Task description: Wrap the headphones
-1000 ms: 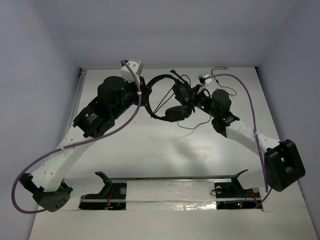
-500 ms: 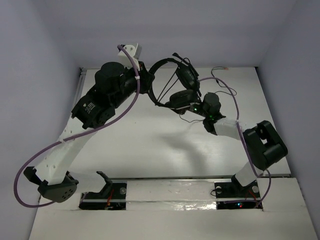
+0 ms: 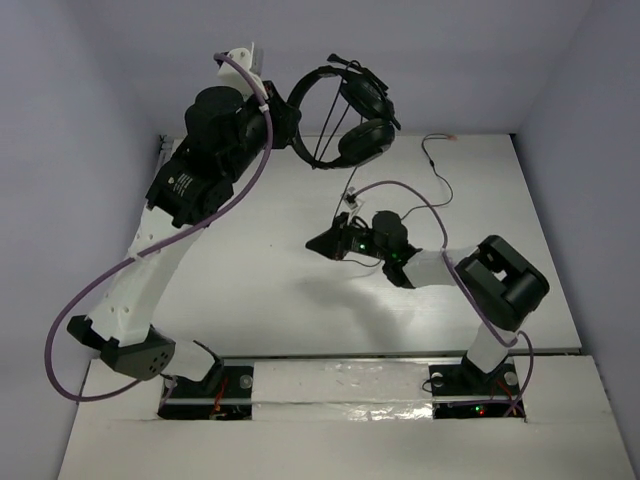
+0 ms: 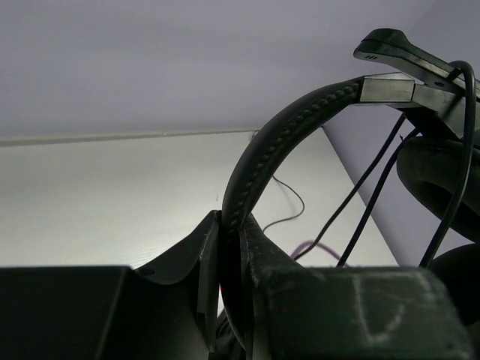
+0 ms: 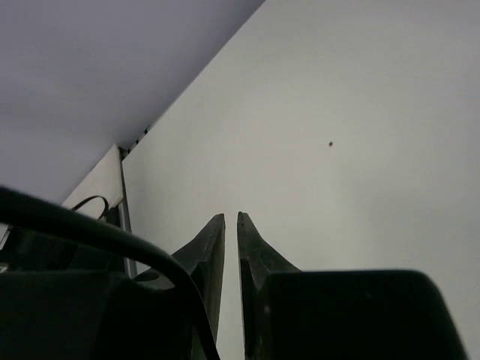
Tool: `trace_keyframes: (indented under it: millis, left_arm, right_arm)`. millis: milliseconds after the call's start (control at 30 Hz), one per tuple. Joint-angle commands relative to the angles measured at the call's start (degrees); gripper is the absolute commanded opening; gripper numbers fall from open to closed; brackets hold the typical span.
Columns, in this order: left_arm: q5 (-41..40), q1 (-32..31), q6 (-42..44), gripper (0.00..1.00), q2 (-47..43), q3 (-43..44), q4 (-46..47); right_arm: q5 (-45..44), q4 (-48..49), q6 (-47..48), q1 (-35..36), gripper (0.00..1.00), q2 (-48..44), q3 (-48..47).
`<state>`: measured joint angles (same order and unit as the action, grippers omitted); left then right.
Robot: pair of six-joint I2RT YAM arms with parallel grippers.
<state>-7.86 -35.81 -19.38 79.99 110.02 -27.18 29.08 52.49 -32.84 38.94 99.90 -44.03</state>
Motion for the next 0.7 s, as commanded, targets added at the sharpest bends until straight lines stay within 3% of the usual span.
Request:
trace_keyframes:
  millis: [0,267,433,667]
  left_arm:
    - [-1.54,2.67,-4.79,0.00,-0.36,2.75,7.14]
    - [-2.77,11.37,-9.62,0.00,-1.67,-6.56,14.86]
    - [-6.64,13.31,-10.94,0.00,-0.62,-9.55,16.89]
    - [-14.89,13.31,-8.06,0.00,2.10,-10.17,17.86]
  right_arm:
    - [-3.94,1.05,0.32,5.08,0.18,1.26,-0.88]
    - [-7.63,-1.42,-1.61,11.50,0.15,1.00,1.05]
    - [-8.07,-3.97,-2.23,16.60,0.12,1.00,1.41]
    - [-8.86,-9.14,-0.12,24.42,0.00,-2.50,1.58]
